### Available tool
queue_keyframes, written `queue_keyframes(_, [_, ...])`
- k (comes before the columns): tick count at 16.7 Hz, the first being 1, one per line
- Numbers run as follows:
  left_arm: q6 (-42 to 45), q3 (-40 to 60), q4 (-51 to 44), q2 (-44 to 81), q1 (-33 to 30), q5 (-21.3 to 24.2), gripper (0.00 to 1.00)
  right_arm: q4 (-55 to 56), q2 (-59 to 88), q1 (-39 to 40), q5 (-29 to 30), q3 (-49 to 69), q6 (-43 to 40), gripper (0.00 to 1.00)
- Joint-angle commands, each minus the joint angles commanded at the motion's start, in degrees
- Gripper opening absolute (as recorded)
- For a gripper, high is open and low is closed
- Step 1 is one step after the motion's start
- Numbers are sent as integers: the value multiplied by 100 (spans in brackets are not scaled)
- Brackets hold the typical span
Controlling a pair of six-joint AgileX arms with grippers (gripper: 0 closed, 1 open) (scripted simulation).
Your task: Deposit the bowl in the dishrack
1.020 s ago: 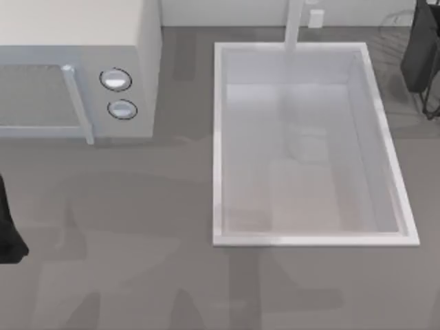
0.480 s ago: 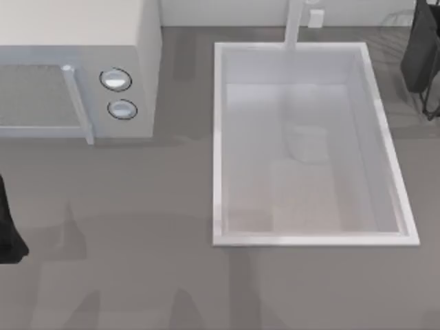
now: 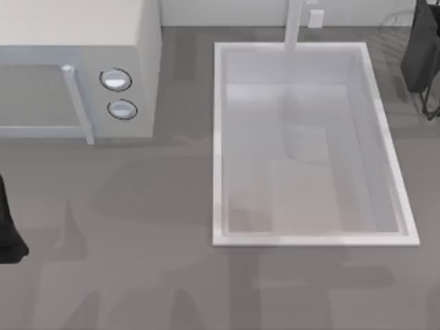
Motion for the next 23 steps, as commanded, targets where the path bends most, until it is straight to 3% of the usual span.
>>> queue_keyframes(9, [0,0,0,0,0,0,100,3753,2925,1172,1281,-704,-20,0])
queue_keyframes(17, [0,0,0,0,0,0,100,4276,3366,1413,1541,-862,-7,0])
queue_keyframes(23, [0,0,0,0,0,0,100,4276,3366,1413,1541,-862,-7,45])
